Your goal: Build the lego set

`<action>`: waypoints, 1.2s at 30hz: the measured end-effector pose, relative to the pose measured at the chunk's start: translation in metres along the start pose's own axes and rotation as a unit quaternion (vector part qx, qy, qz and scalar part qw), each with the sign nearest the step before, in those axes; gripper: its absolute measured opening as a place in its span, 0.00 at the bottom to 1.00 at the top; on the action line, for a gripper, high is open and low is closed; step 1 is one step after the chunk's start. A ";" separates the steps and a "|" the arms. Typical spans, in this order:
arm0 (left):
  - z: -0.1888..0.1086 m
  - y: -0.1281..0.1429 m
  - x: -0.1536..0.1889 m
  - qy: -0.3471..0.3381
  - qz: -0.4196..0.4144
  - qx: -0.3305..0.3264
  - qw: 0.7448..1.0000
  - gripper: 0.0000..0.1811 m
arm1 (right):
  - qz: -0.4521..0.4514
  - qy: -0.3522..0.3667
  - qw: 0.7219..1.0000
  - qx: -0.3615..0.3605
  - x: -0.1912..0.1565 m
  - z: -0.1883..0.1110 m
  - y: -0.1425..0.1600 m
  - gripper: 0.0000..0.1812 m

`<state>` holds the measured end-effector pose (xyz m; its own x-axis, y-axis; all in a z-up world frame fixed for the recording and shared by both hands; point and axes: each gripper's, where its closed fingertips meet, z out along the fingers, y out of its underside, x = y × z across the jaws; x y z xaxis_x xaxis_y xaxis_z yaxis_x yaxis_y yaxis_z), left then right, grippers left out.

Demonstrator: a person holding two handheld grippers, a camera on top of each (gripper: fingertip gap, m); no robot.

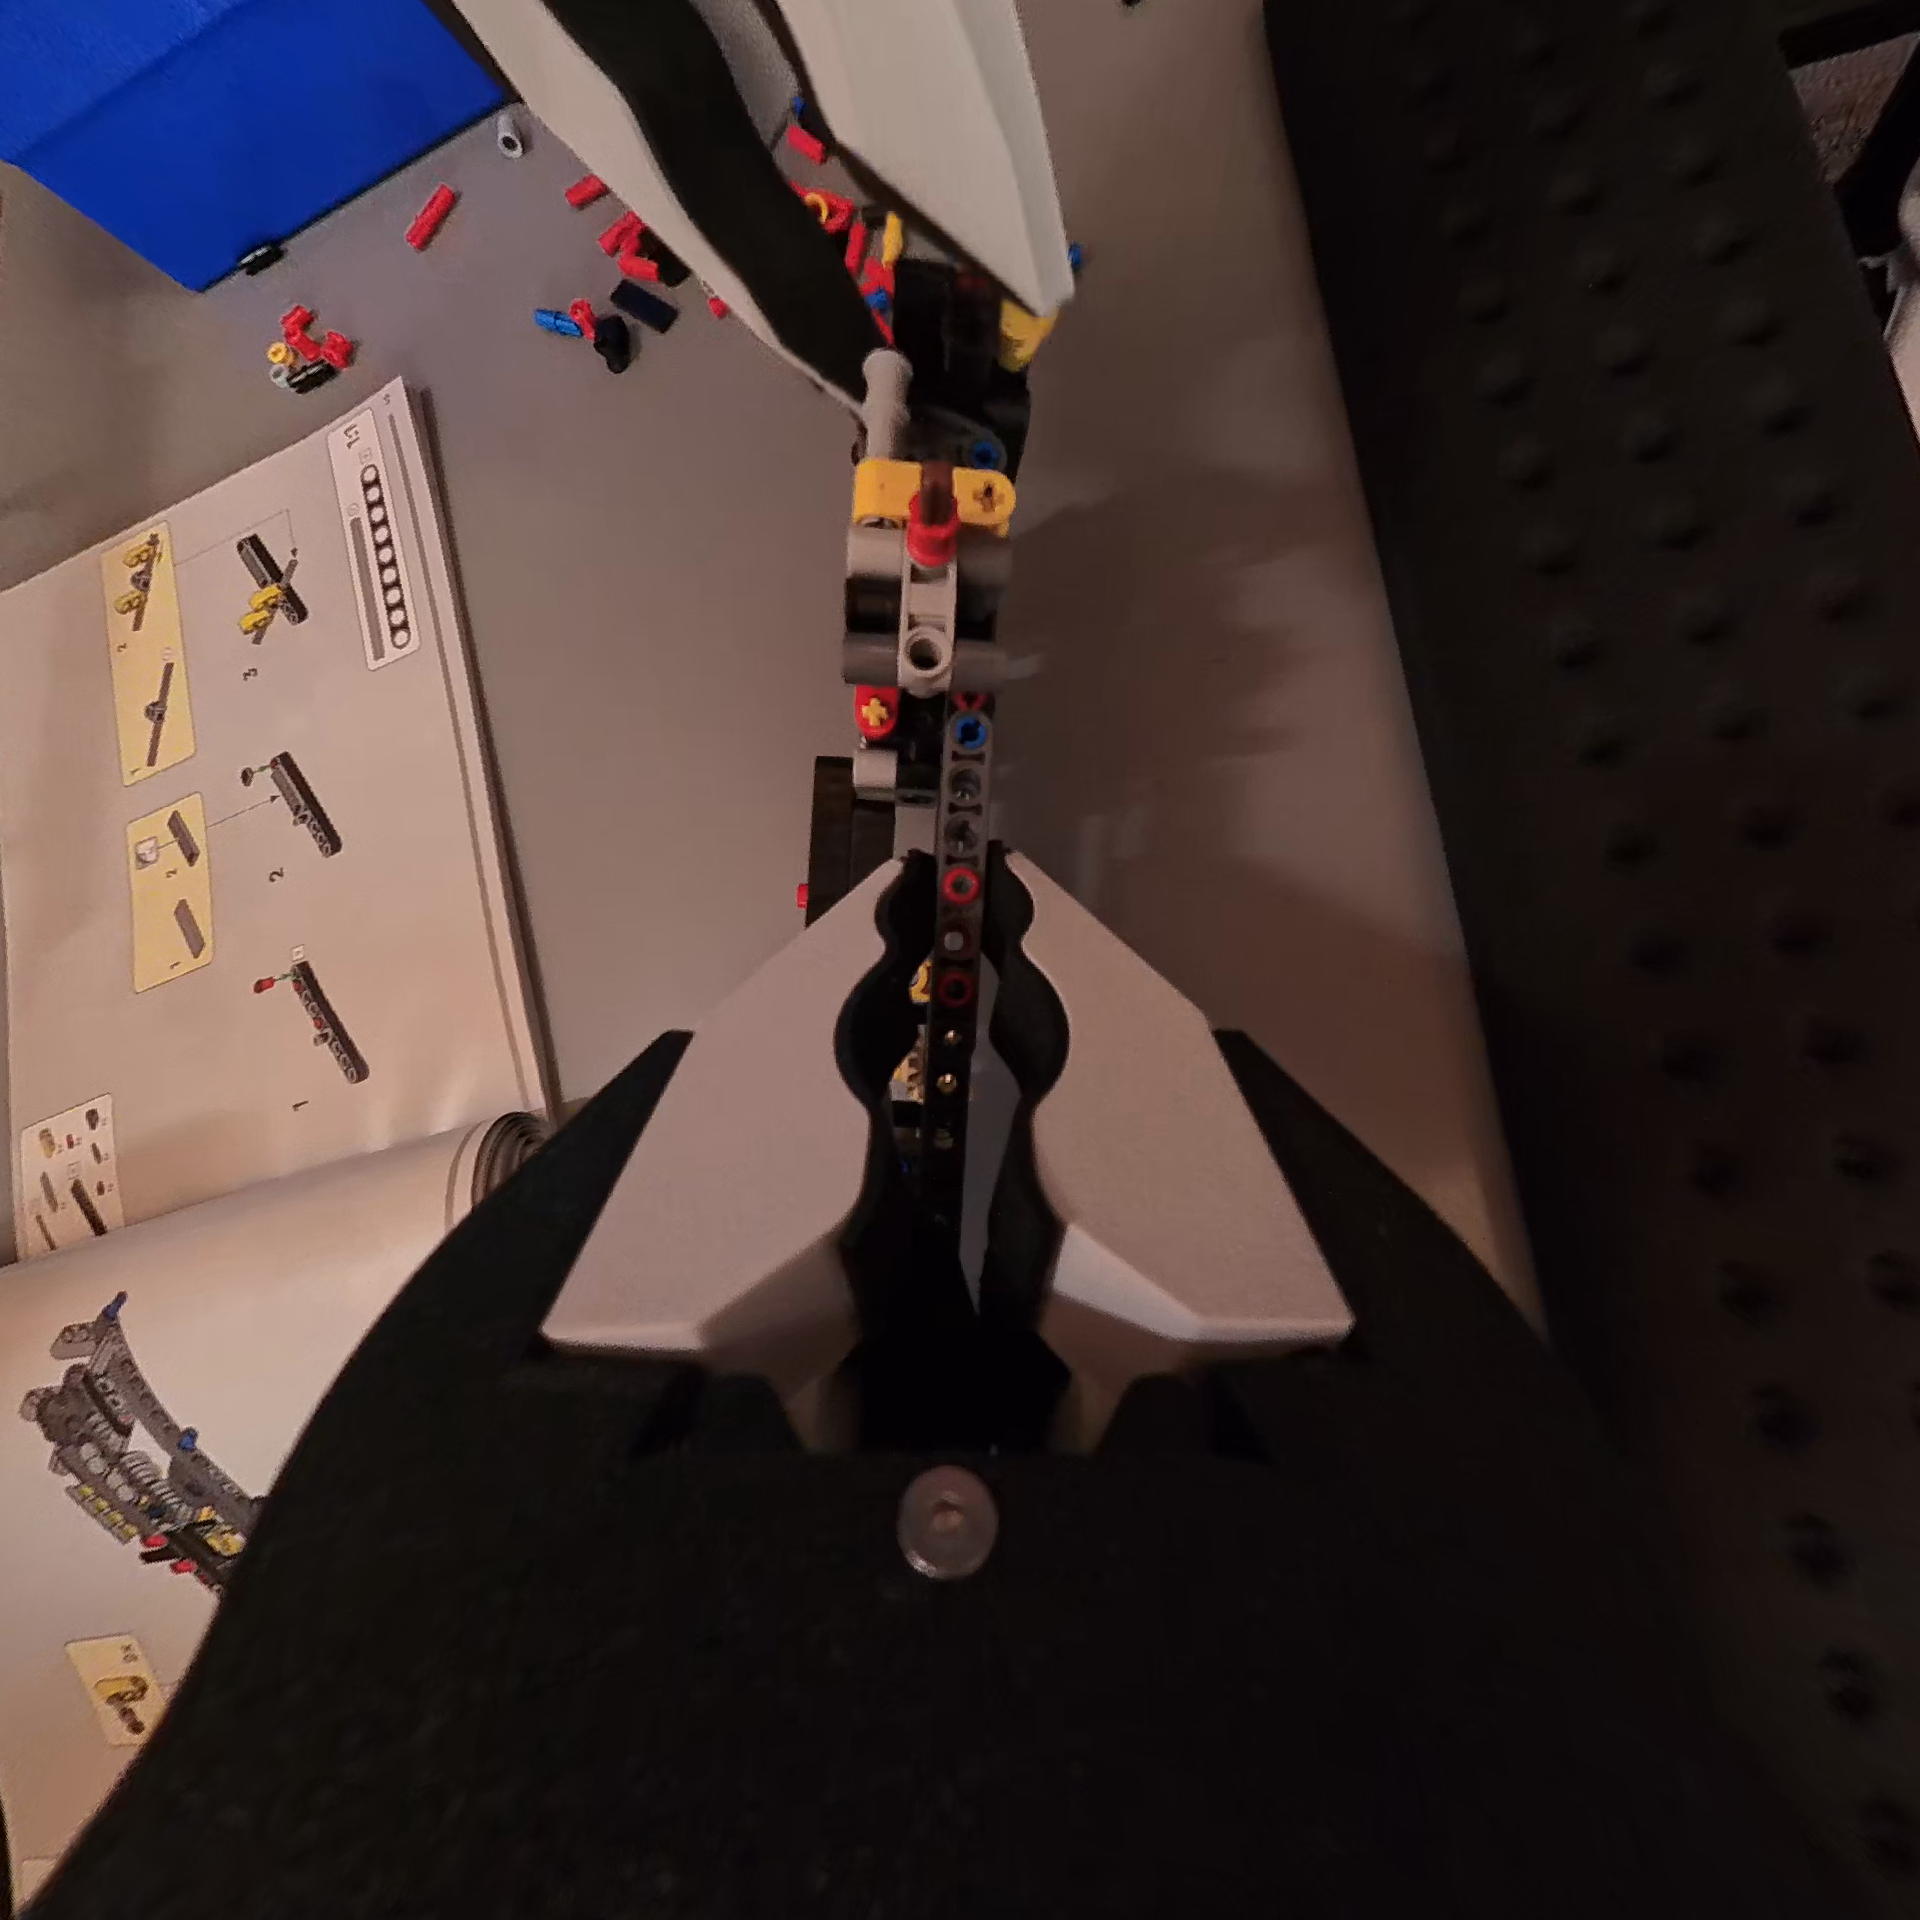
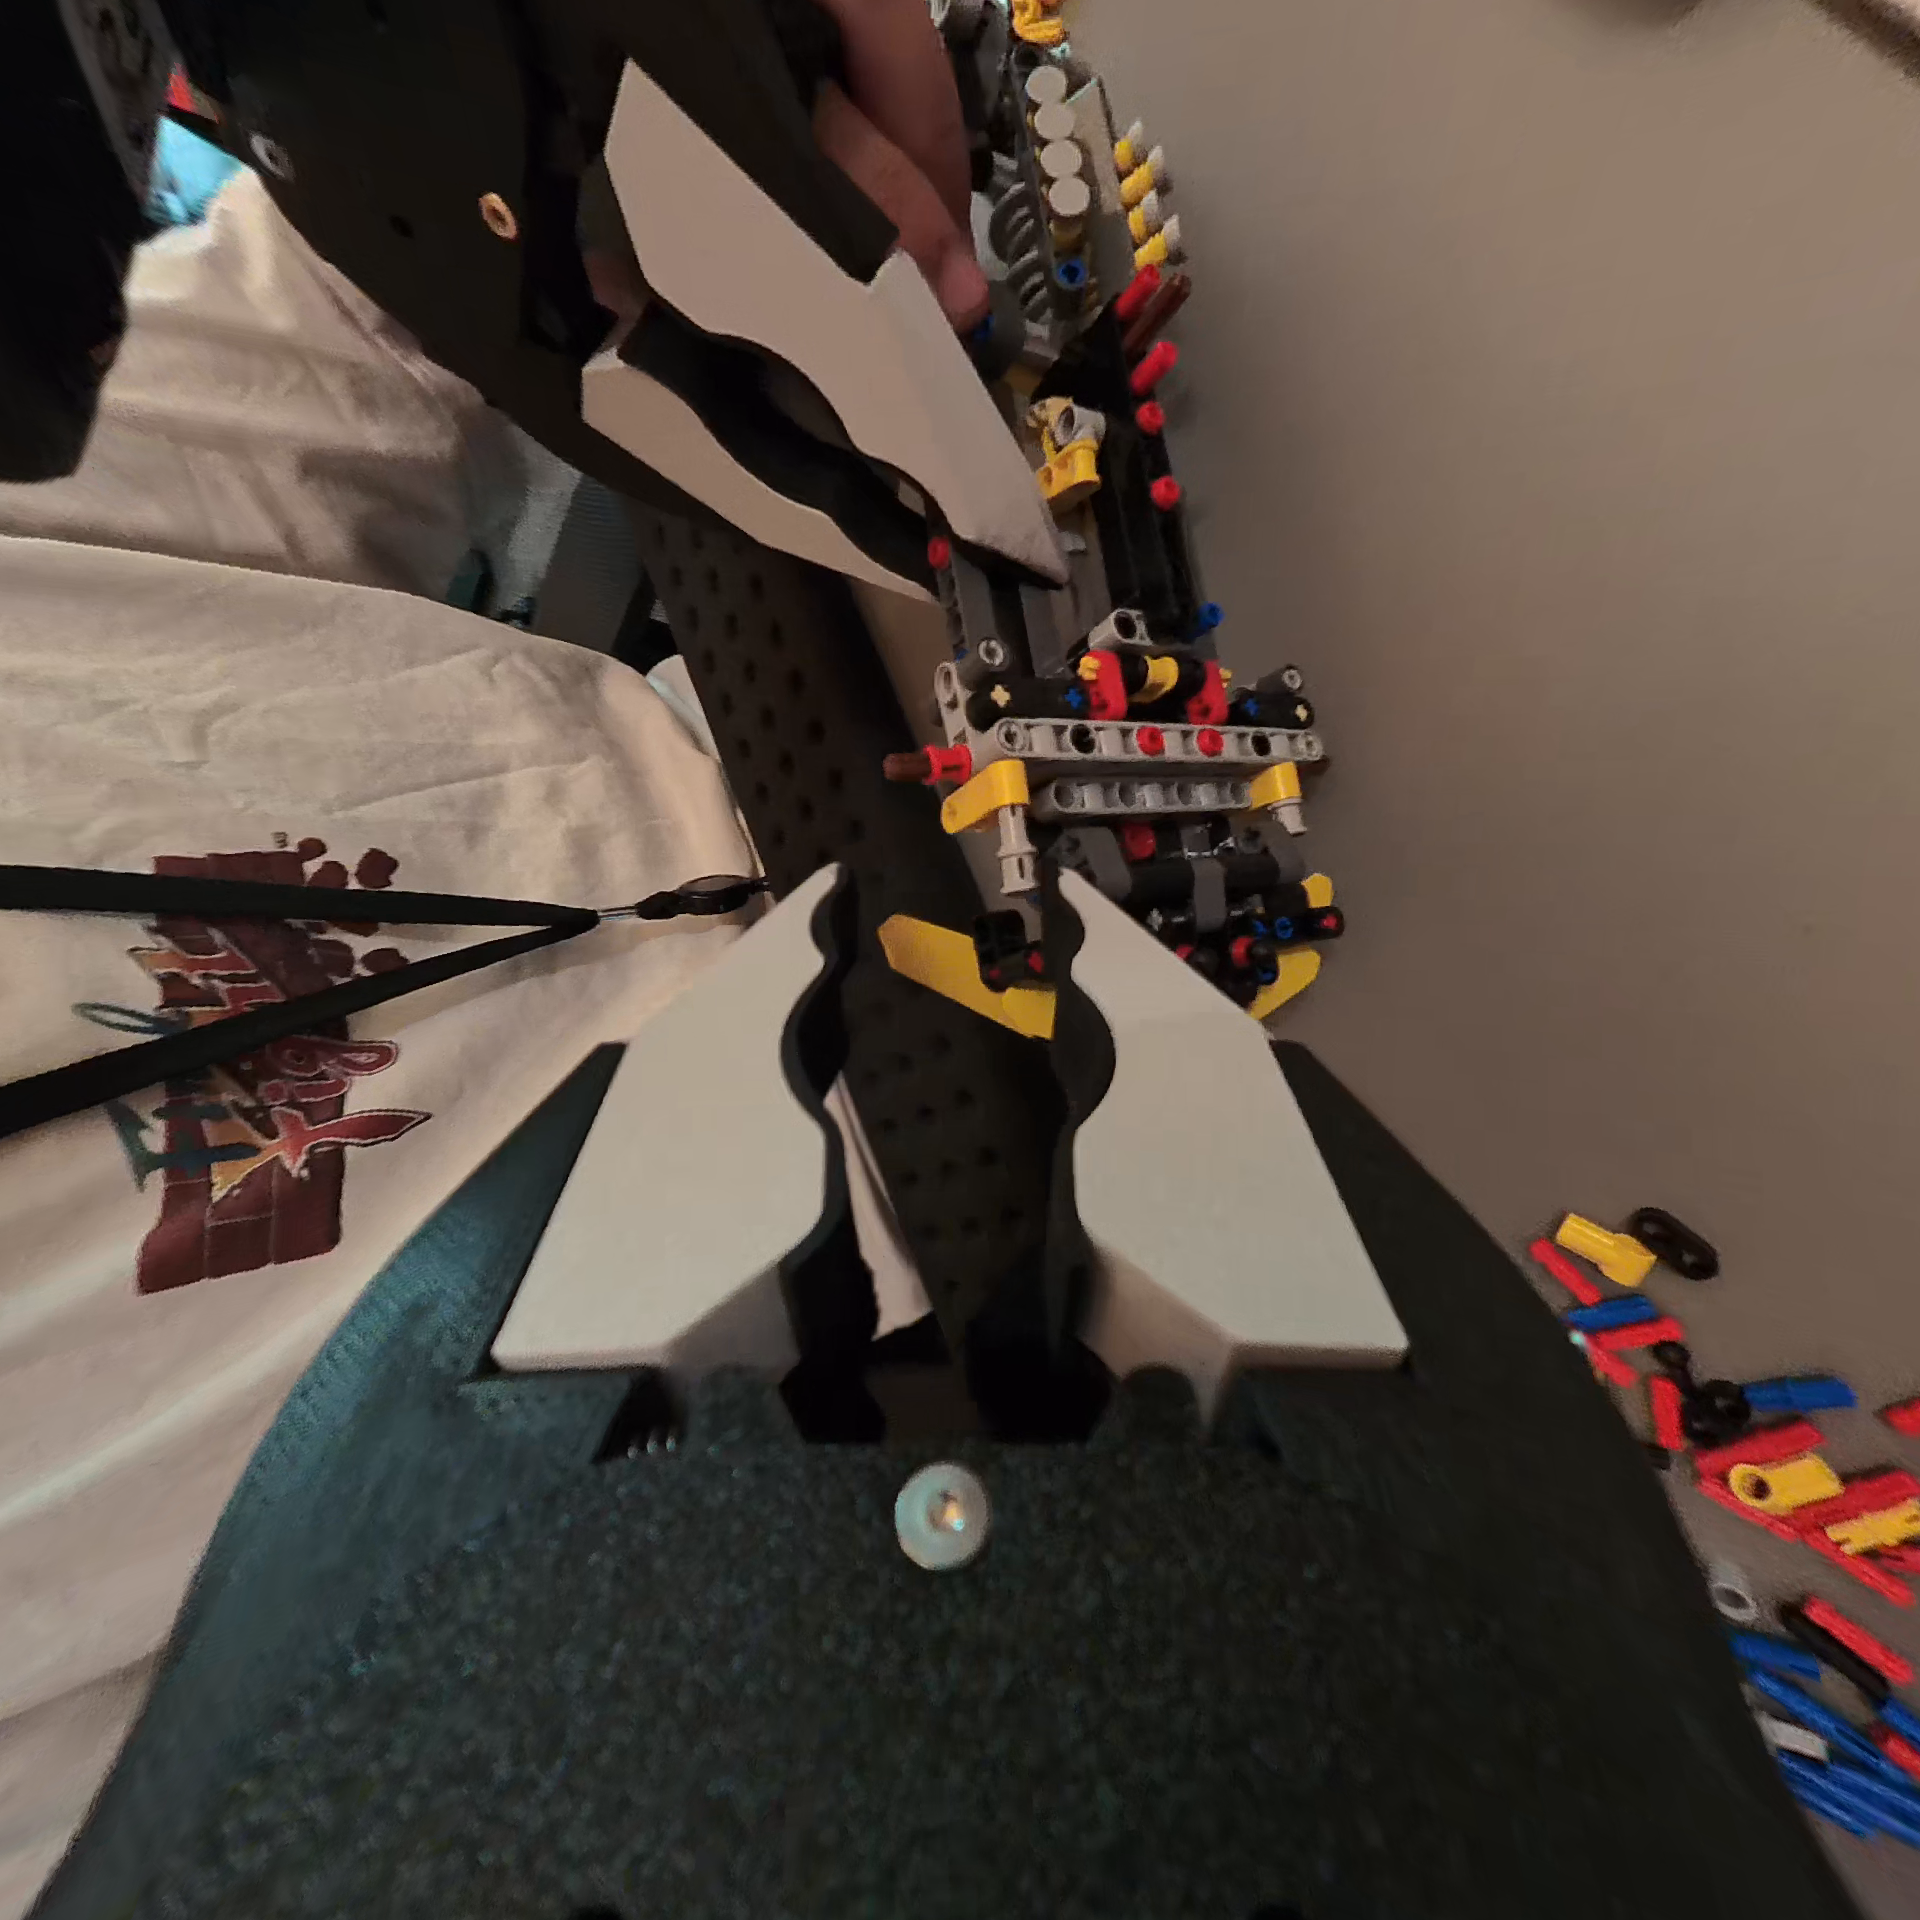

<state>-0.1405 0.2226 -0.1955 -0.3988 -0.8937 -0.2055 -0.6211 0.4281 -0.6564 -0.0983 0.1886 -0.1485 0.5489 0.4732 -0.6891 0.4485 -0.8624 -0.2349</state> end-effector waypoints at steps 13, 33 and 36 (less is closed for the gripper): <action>0.000 0.000 -0.002 0.008 -0.012 0.007 1.000 0.04 | -0.057 0.043 0.997 0.021 0.013 0.003 -0.015 0.30; 0.001 0.000 -0.004 0.007 -0.009 0.002 1.000 0.04 | -0.085 0.092 0.992 0.008 0.034 0.005 -0.019 0.30; 0.001 0.000 -0.004 0.015 -0.014 0.009 1.000 0.04 | -0.097 0.107 0.989 0.007 0.031 0.005 -0.019 0.27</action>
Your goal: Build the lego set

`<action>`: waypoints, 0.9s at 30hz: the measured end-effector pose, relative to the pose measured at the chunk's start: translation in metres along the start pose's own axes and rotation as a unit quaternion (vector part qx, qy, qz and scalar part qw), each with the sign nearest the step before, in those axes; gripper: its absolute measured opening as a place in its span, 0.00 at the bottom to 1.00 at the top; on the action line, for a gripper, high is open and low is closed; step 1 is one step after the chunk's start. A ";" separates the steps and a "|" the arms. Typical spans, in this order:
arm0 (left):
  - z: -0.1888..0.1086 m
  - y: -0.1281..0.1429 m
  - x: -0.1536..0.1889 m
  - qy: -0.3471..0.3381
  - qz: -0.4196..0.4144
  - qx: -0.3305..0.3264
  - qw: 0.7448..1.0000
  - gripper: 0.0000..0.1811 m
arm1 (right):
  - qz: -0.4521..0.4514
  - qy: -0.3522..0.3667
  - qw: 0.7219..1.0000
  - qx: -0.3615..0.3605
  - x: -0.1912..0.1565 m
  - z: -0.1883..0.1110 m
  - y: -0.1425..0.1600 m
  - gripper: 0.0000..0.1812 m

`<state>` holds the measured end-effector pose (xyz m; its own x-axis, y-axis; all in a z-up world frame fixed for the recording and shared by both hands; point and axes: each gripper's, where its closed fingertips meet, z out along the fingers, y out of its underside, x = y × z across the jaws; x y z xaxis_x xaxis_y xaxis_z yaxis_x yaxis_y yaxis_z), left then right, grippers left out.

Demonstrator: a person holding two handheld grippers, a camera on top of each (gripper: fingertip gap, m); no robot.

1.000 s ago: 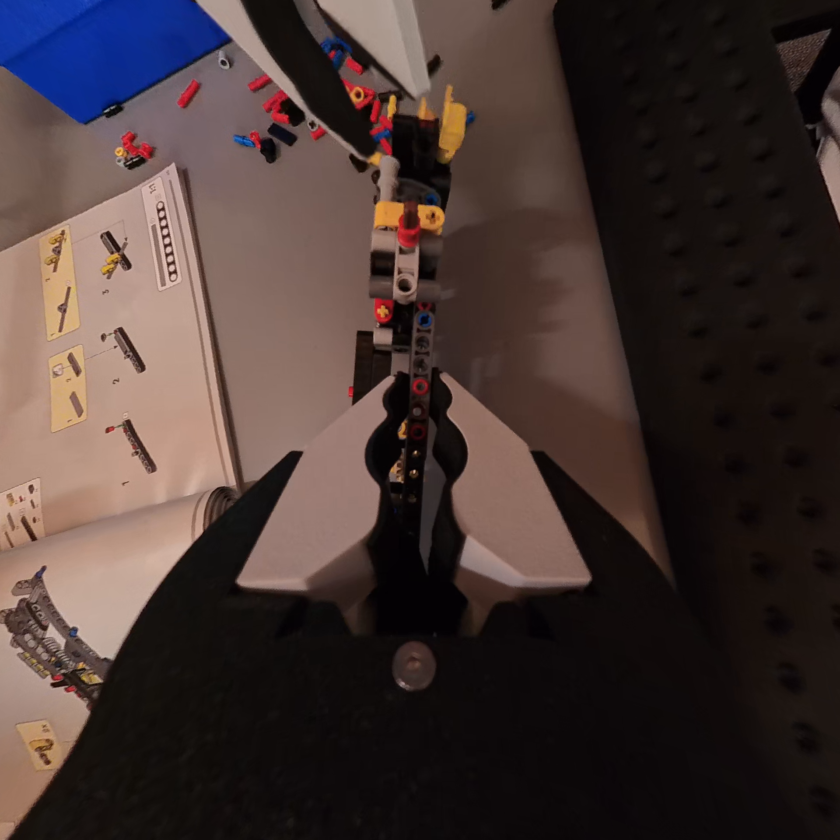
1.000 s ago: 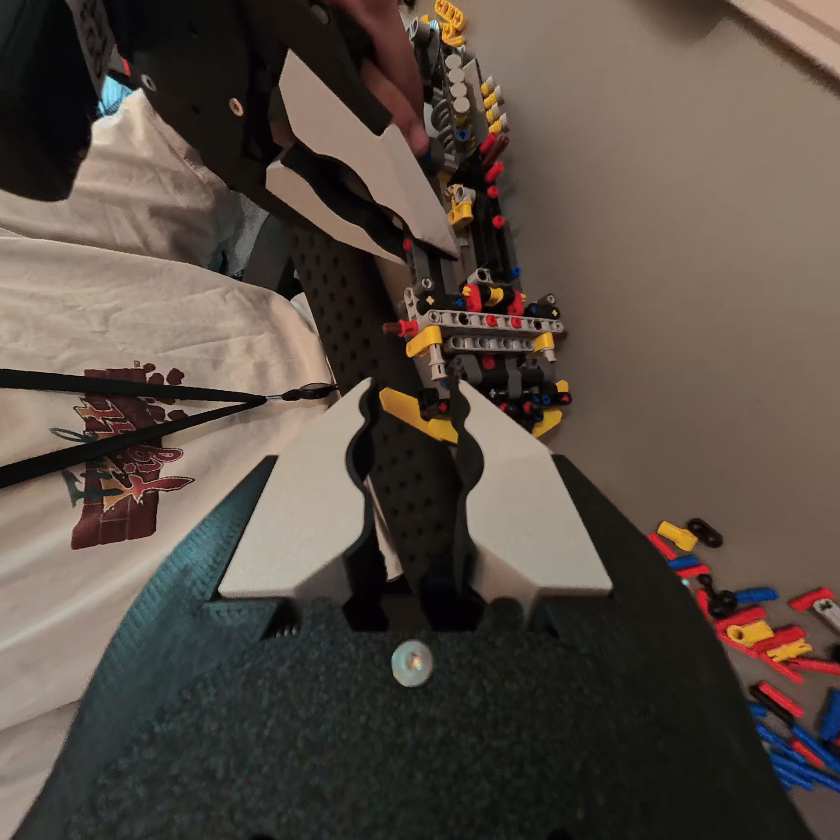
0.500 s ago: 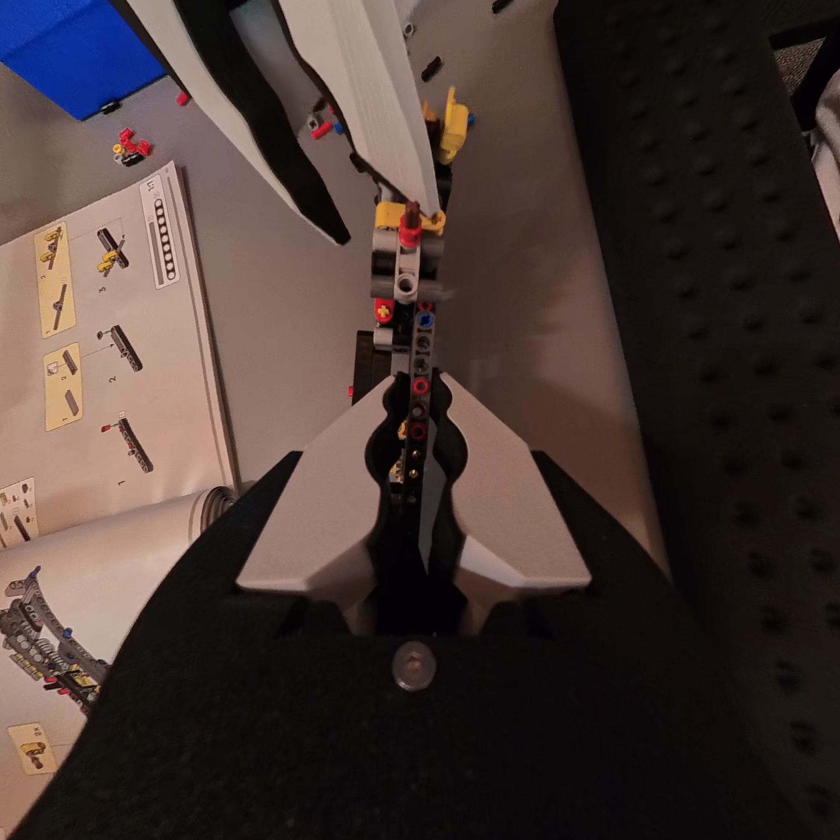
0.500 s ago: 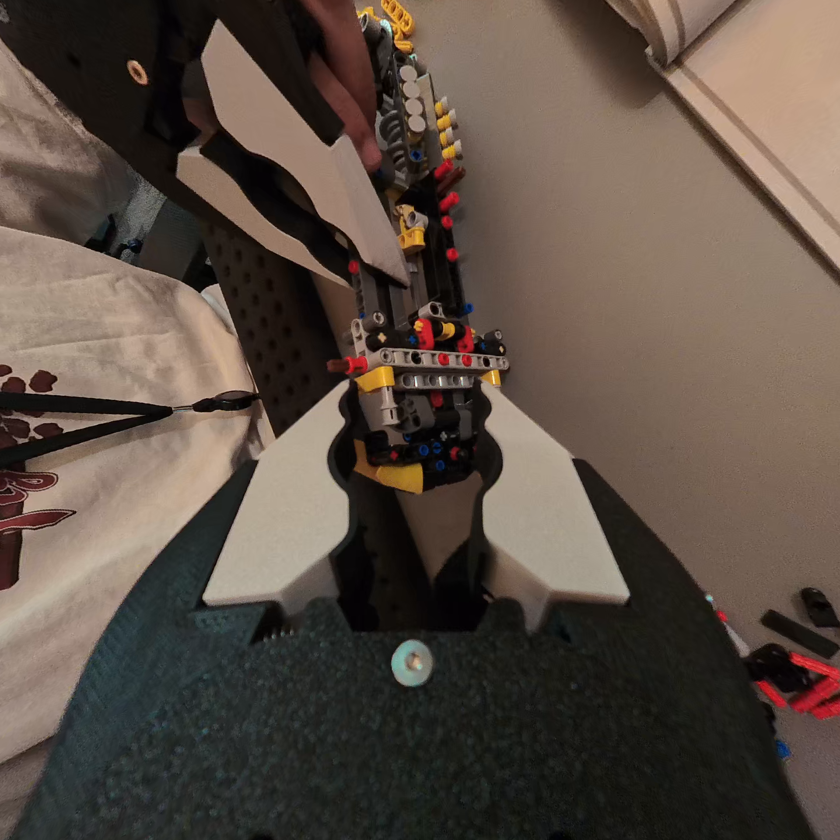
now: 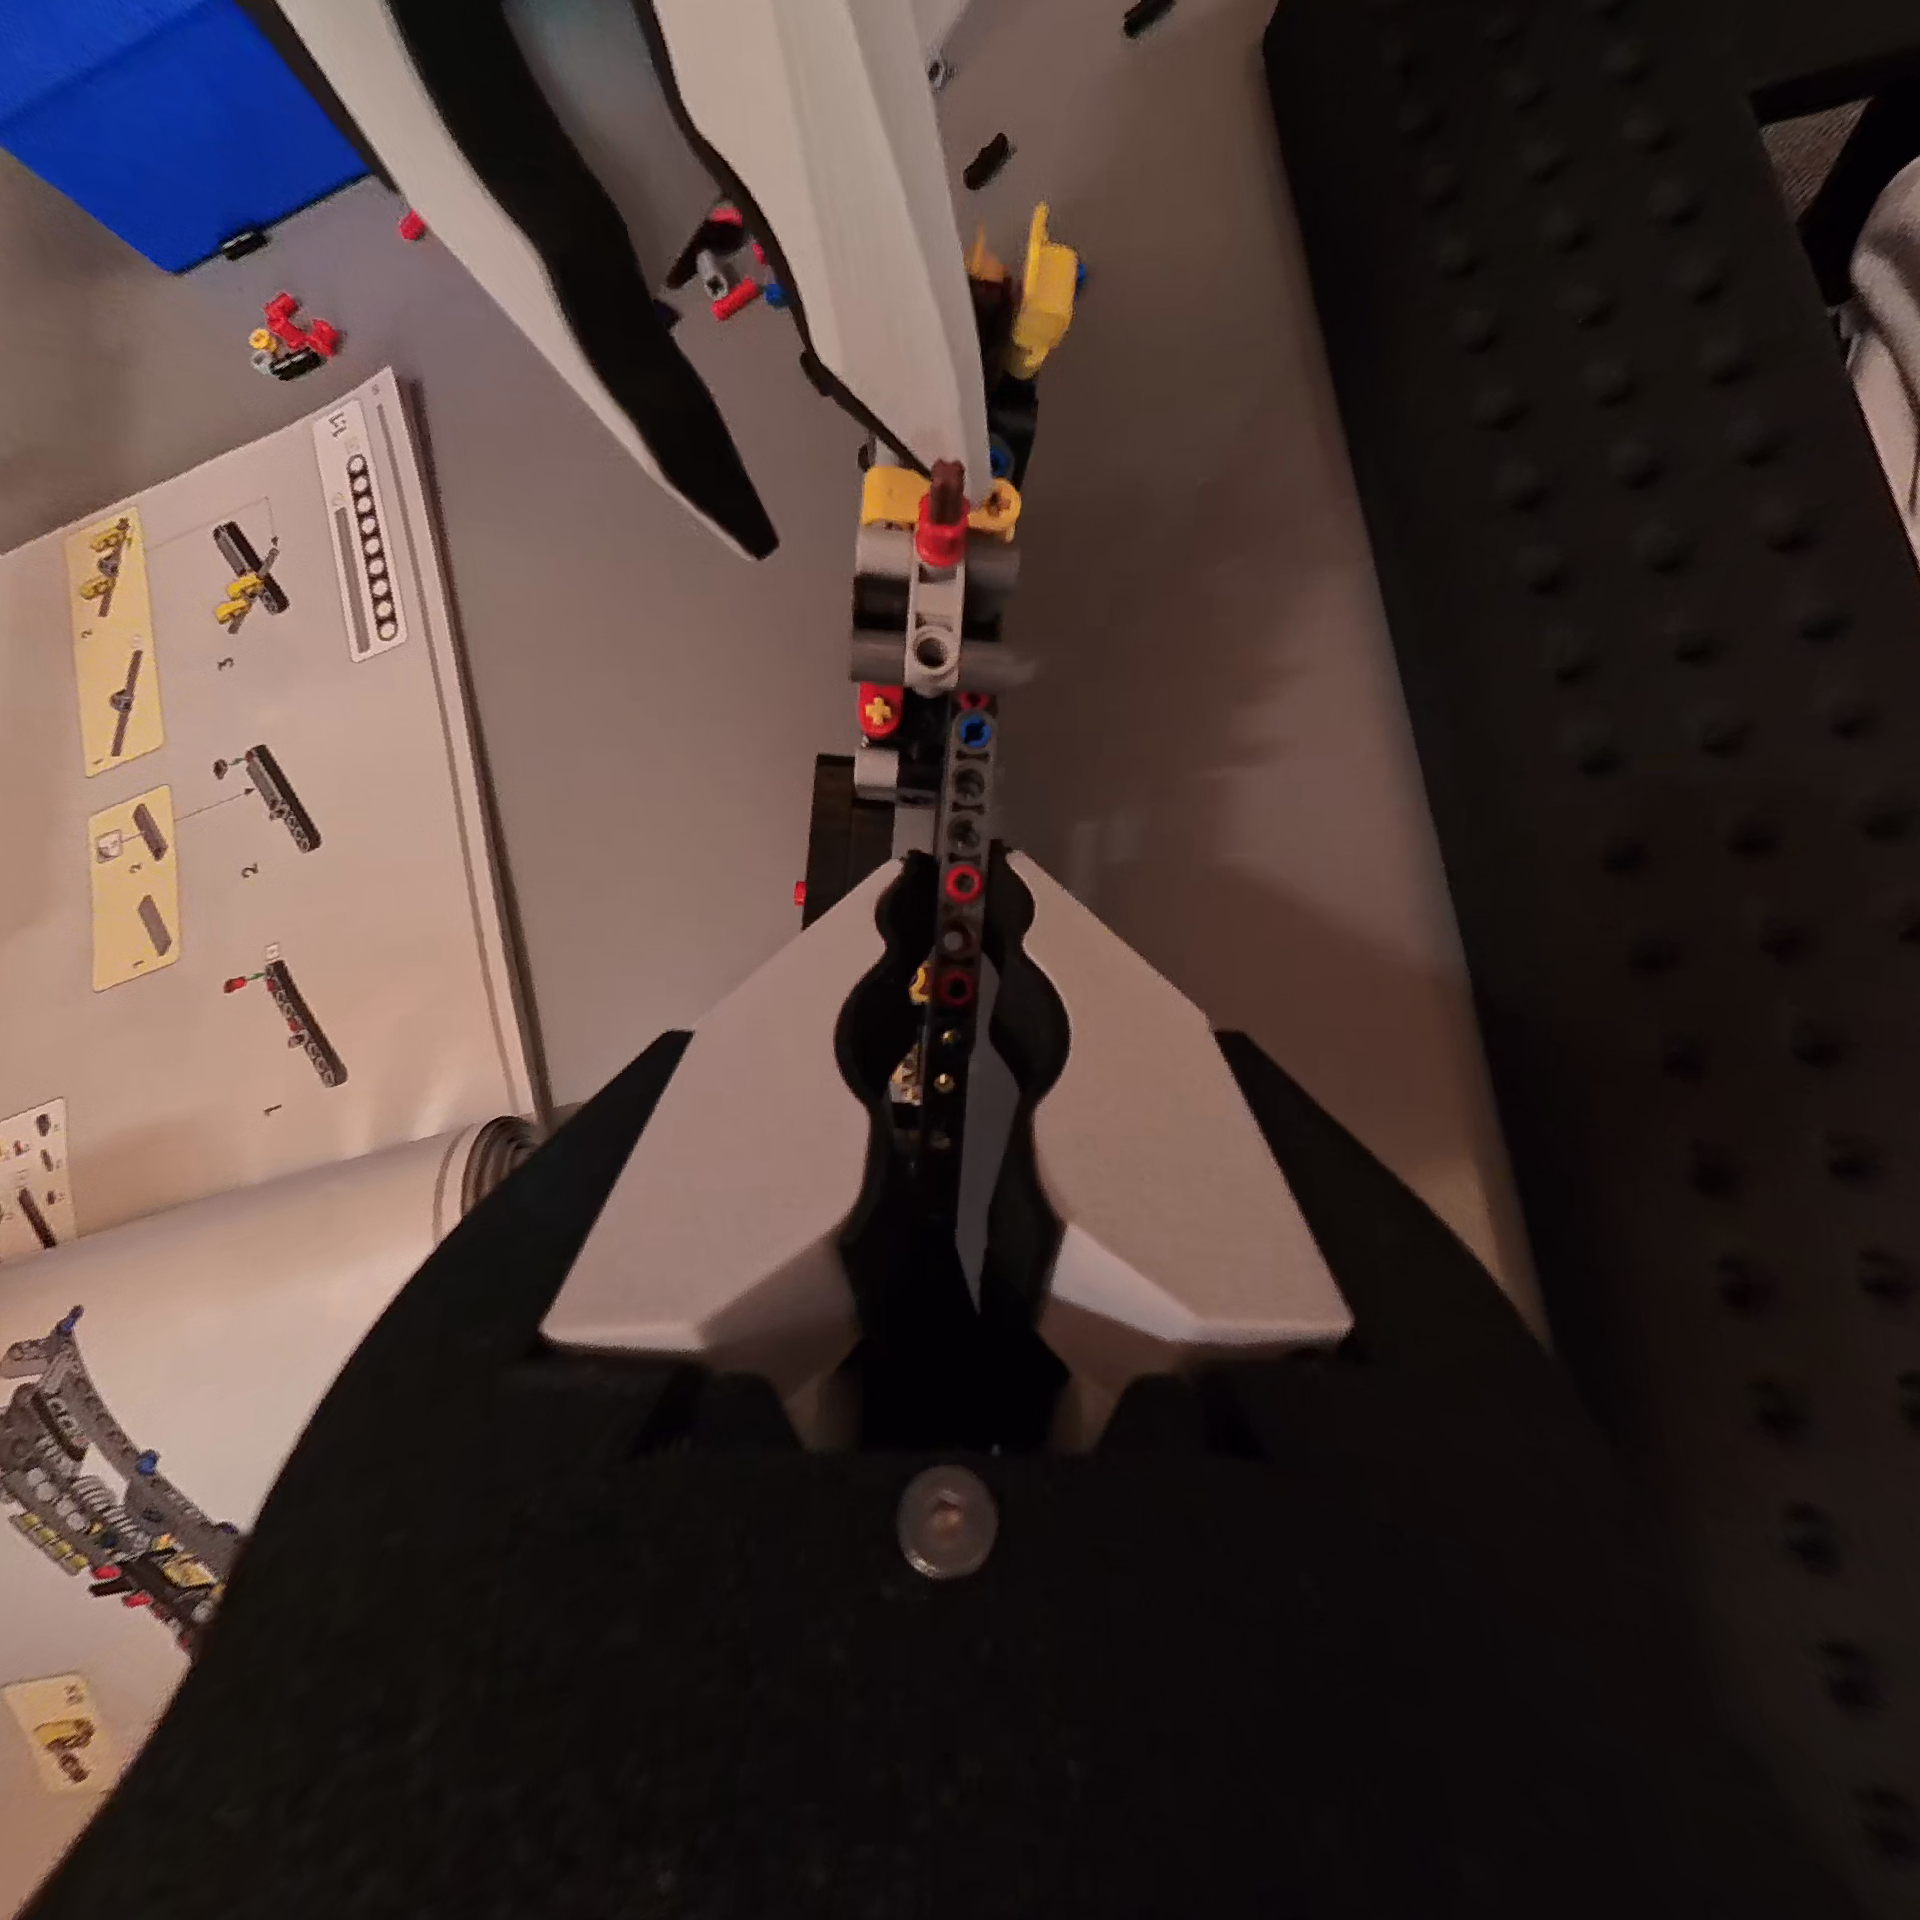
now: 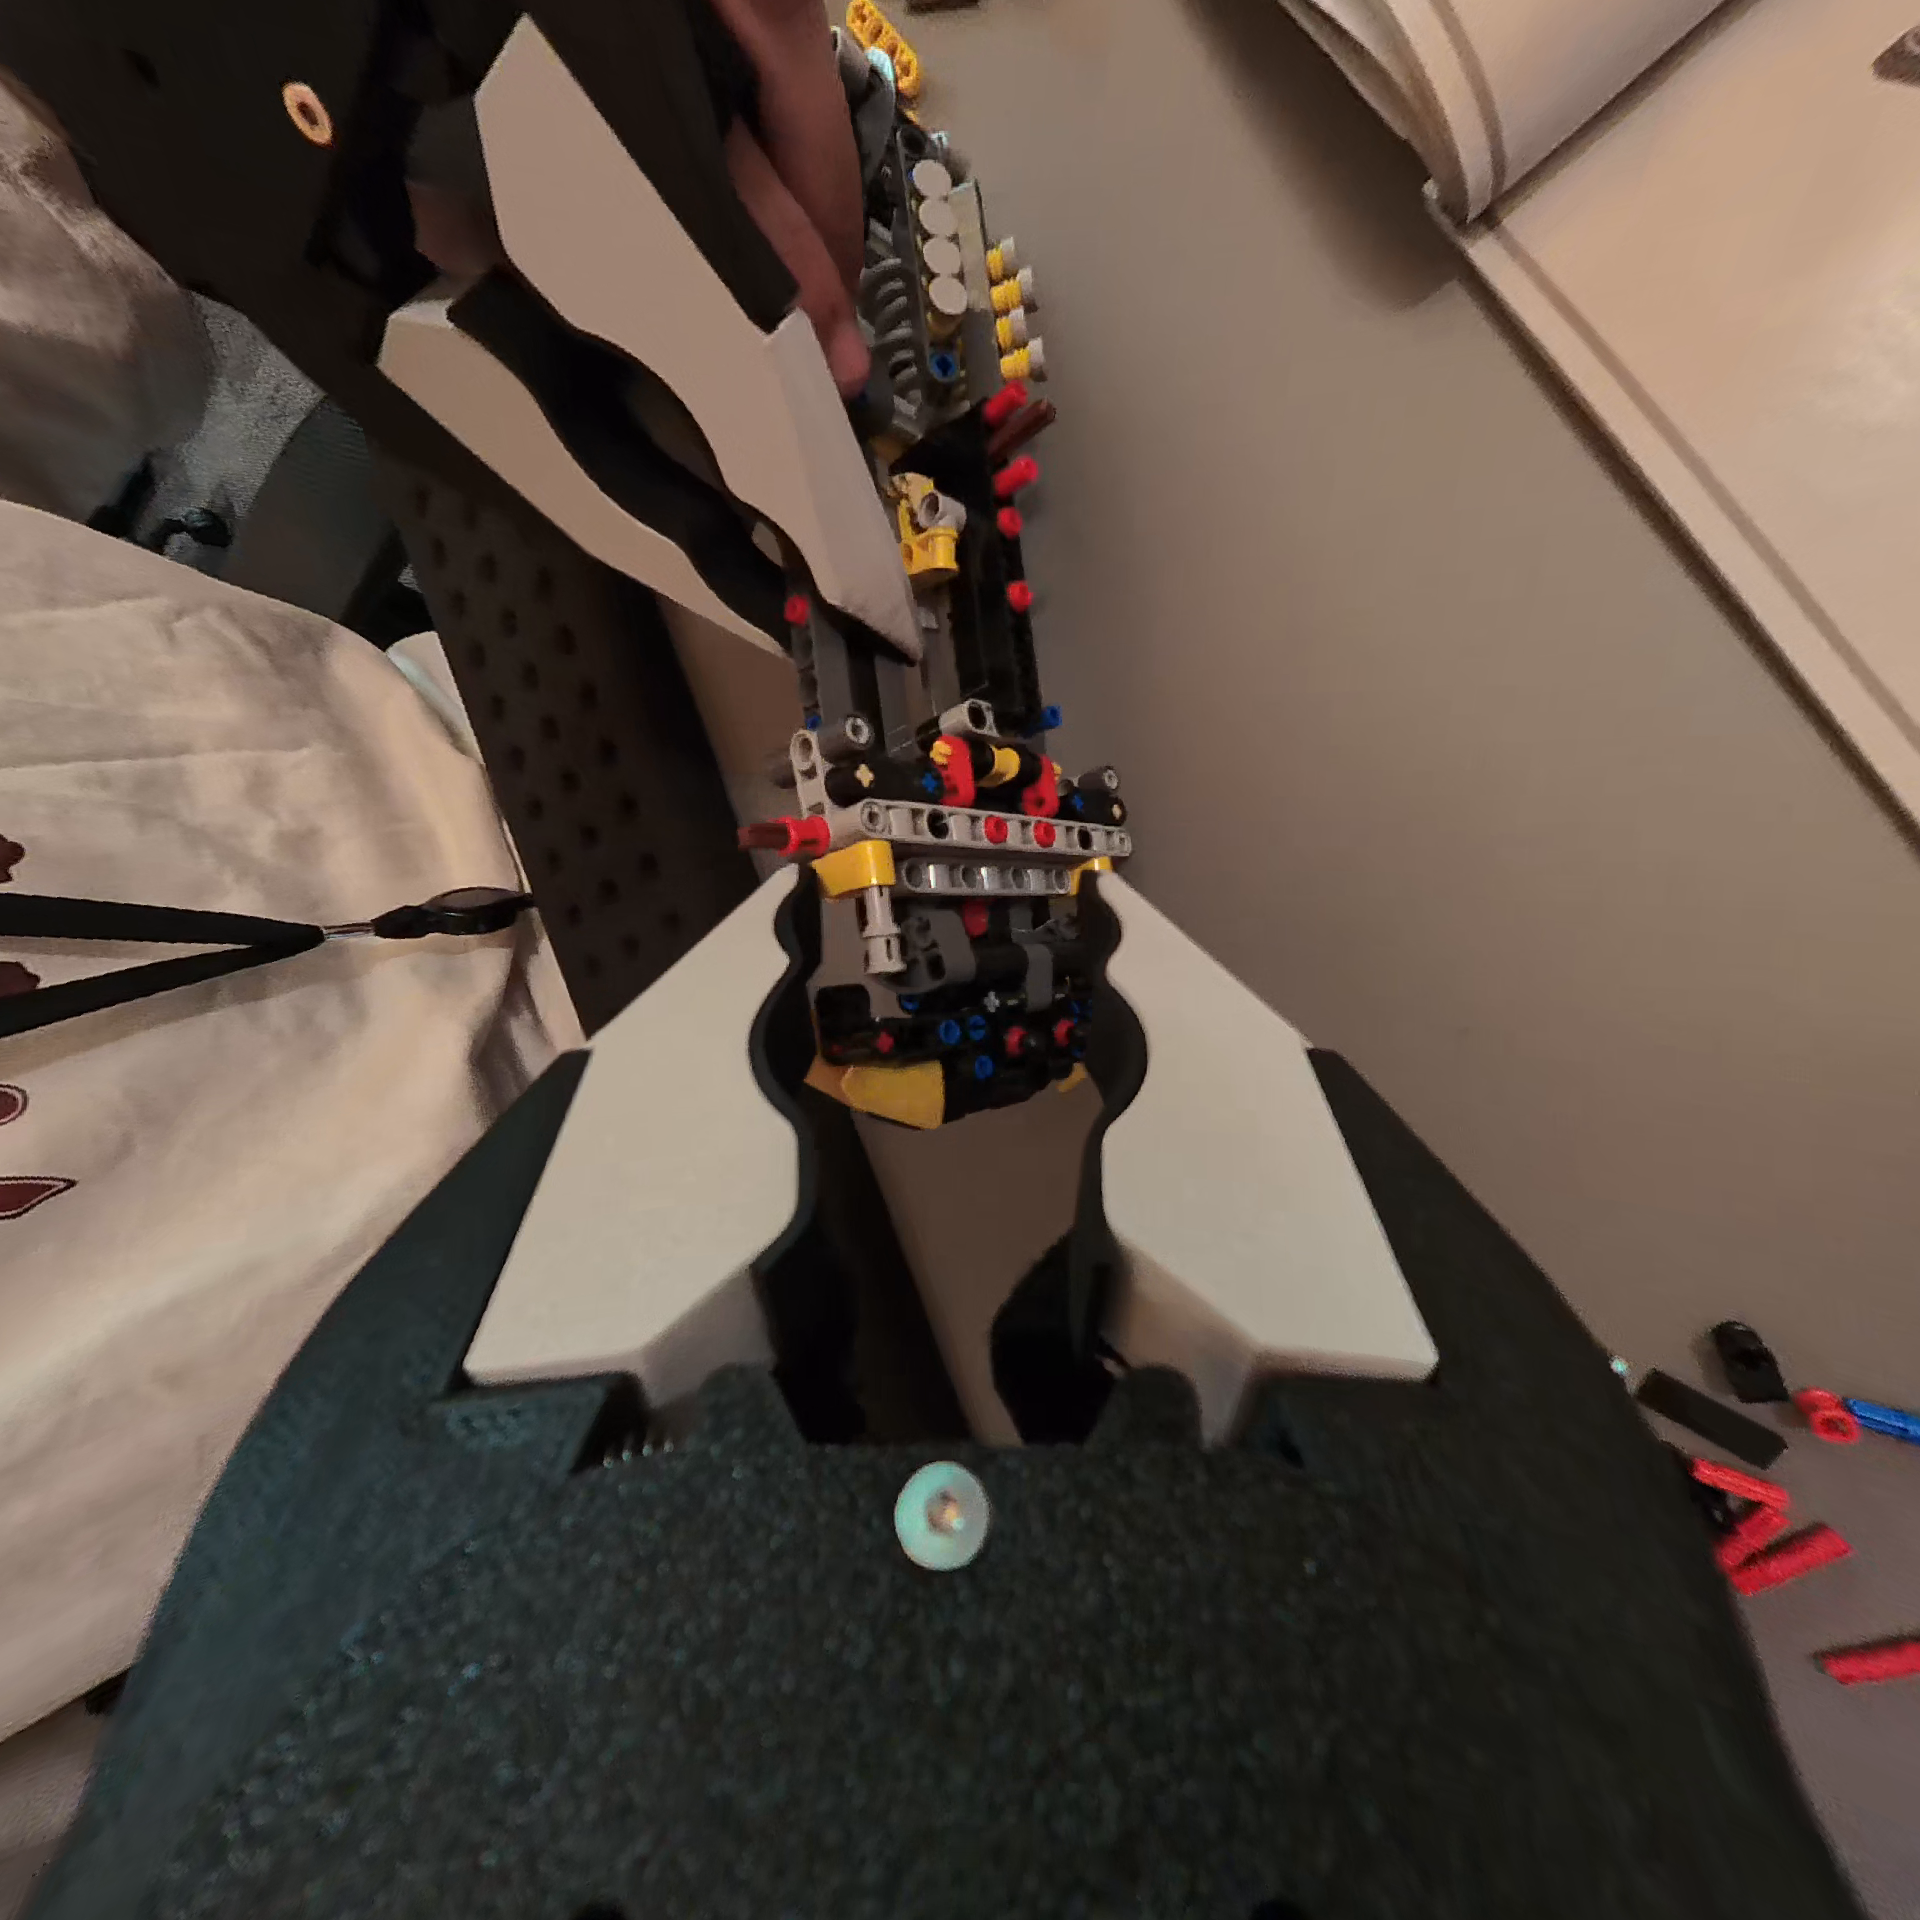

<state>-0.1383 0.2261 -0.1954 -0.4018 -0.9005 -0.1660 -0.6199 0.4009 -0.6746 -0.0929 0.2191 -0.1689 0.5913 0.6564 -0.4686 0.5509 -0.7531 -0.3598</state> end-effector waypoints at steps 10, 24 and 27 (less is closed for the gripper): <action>-0.005 0.003 0.012 -0.009 0.065 0.004 0.998 0.04 | -0.295 -0.096 0.951 0.003 -0.030 -0.017 0.006 0.24; -0.017 0.012 0.024 0.100 0.081 0.036 0.991 0.04 | -0.448 -0.385 0.804 0.059 -0.055 0.021 -0.006 0.27; -0.016 0.012 0.025 0.116 0.081 0.036 0.989 0.04 | -0.474 -0.390 0.782 0.111 -0.056 0.020 -0.007 0.27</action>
